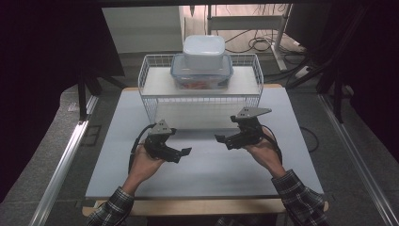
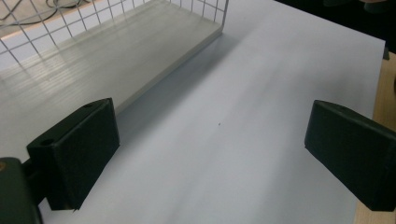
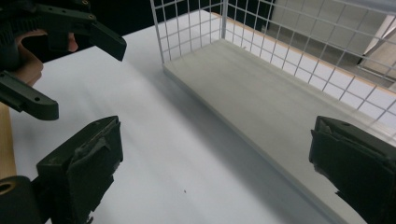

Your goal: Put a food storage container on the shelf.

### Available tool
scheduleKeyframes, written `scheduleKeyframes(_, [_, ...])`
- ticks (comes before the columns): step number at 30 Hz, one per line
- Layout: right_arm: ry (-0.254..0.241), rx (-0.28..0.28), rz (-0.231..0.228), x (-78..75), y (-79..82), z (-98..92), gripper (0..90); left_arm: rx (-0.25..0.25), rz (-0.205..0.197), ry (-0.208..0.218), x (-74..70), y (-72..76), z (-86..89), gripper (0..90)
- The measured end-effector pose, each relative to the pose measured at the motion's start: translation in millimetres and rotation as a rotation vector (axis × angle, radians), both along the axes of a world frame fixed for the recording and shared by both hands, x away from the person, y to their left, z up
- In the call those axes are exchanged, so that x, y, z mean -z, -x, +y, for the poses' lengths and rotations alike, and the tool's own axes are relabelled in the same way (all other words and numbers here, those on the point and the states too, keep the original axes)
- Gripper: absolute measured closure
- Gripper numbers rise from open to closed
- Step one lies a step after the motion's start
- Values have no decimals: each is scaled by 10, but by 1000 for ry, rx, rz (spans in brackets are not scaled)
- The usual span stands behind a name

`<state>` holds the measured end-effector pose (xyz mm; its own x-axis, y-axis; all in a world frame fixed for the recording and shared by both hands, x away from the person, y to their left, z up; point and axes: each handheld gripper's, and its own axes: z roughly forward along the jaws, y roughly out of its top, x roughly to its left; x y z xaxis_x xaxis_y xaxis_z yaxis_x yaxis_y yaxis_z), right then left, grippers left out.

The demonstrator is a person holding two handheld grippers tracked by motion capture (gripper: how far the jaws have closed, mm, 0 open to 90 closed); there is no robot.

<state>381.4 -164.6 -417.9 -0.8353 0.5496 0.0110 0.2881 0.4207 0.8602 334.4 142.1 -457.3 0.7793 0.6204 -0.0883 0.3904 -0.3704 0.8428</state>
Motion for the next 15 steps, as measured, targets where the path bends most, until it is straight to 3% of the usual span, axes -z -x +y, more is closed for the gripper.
scheduleKeyframes(11, [70, 16, 16, 252, 152, -106, 0, -6, 17, -25, 156, 140, 22, 27])
scheduleKeyframes(15, [68, 25, 24, 284, 217, -183, 0, -15, 15, -14, 185, 211, 69, 27])
